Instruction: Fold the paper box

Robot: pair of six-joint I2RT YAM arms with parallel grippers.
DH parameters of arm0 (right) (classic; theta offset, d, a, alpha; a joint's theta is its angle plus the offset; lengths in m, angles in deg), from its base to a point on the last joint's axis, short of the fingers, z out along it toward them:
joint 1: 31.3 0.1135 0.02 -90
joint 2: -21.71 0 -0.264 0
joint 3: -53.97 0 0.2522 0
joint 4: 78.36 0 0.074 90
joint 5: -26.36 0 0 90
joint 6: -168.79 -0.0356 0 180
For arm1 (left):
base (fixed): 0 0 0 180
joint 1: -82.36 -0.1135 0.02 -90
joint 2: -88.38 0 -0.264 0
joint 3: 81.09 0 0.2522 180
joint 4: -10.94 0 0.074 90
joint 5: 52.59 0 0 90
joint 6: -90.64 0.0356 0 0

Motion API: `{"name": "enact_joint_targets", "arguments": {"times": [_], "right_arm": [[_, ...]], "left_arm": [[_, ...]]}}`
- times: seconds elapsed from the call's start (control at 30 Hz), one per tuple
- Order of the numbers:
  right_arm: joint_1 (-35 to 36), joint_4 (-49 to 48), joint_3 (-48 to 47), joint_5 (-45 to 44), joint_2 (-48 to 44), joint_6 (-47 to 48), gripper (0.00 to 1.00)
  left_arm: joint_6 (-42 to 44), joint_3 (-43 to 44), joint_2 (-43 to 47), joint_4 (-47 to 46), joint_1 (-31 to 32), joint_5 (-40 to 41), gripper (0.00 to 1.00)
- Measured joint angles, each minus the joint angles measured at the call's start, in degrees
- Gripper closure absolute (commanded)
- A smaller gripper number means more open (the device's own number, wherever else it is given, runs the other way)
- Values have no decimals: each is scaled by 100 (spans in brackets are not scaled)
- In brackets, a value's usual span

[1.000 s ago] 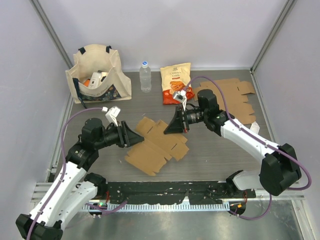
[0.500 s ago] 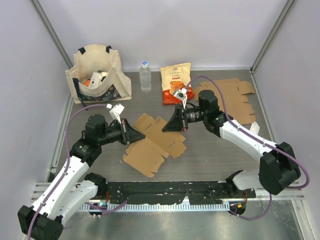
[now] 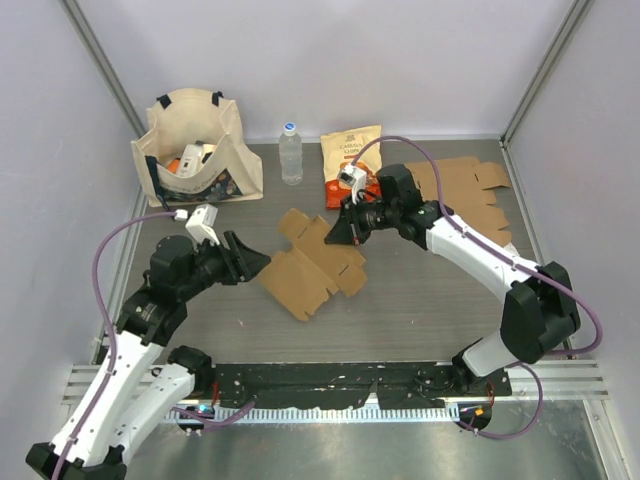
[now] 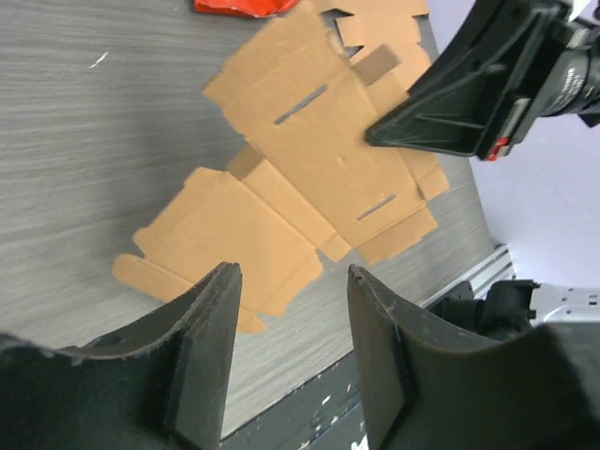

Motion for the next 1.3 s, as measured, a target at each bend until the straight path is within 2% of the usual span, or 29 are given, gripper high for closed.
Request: {"name": "enact_joint_targets", "arguments": {"times": [0.1,0.2,0.33,0.43,0.57,0.6,0.63,0.73,1.13,1.3], "right_arm": [[166,704,-367,-1049,258,428,99],[494,1185,-535,-2028,535,841,99],[796,1567,-564,-2756,850,1309,99],[859,1788,-588,-3034,1073,1700,99],[835,1943,-632,-3064,1241,2011,99],[826,1974,-669,-3036,1270,2057,99],[817,2009,-715,-2999,1294,2096,99],[817,2057,-785,-2848,1329,2190,99],[813,2173,-815,-2356,1370,2295,99],[800,2179,-817,-2264,1375,2306,99]], "left_arm": [[-271,-337,-302,-813,66,7,45],[-426,-863,-737,-1781,435,409,43],[-323,-1279,-1530,-2736,1285,1152,42],[-170,-1250,-2037,-3392,1598,1414,38],[94,-1038,-2723,-3871,1613,1611,42],[164,-992,-2839,-3912,1611,1628,45],[249,-925,-2990,-3989,1613,1635,53],[490,-822,-3329,-4253,1613,1606,58],[914,-793,-3998,-4815,1709,1316,63],[1075,-728,-4081,-4784,1834,1419,75]]}}
